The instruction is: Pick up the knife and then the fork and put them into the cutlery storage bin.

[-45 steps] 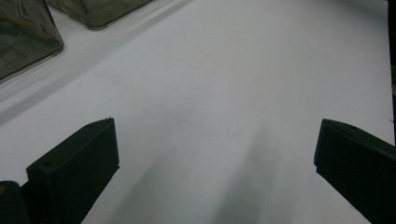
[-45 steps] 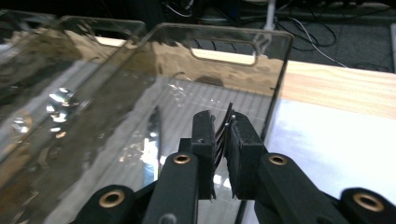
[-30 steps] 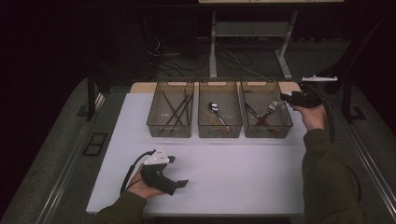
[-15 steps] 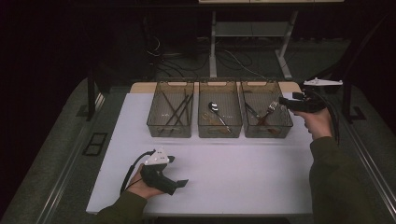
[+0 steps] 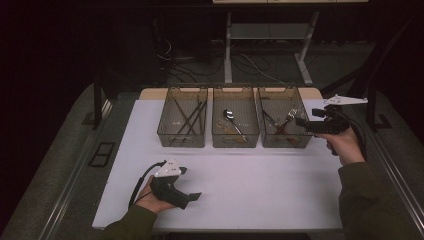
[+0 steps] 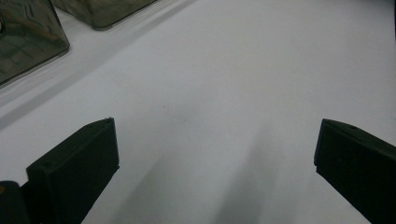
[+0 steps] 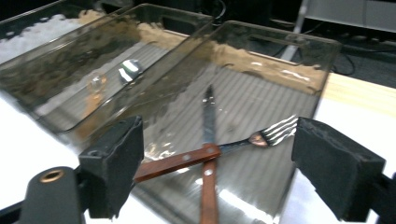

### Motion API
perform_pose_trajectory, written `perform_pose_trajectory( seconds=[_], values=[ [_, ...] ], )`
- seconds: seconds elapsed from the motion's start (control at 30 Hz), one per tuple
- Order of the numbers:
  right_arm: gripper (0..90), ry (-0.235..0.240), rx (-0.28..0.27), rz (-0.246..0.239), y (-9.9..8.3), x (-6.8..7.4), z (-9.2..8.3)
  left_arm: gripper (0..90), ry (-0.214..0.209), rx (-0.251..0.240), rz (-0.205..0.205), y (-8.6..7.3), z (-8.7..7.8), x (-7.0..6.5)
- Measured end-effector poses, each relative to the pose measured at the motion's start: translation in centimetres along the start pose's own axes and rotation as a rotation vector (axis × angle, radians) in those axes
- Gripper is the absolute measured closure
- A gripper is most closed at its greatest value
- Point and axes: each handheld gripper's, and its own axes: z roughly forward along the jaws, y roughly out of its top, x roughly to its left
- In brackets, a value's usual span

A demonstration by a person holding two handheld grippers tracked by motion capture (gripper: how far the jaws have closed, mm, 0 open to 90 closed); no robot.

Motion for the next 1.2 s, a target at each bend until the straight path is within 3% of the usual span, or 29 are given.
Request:
perform_pose_trajectory(
  seconds=[0.17, 0.3, 0.63, 0.83, 1.2],
  values=[
    [14.1, 0.034, 0.004, -0.009, -0.6, 1.4, -0.6, 0.0, 0.002, -0.007, -0.002, 0.0, -0.1, 0.0],
    [13.8, 0.064, -0.022, -0.008, -1.3, 2.5, -1.2, 0.0, 0.002, -0.007, 0.000, 0.0, -0.1, 0.0],
    [12.3, 0.057, -0.090, -0.033, -4.1, 5.4, -2.2, 0.0, 0.003, -0.014, -0.003, 0.0, -0.2, -0.1],
    [12.4, 0.059, -0.057, -0.070, -6.2, 7.0, -2.3, 0.0, 0.003, -0.015, 0.001, 0.0, -0.2, -0.1],
    [12.4, 0.104, -0.023, -0.090, -9.5, 9.1, -2.8, 0.0, 0.002, -0.020, 0.006, 0.0, -0.4, -0.2]
  ],
)
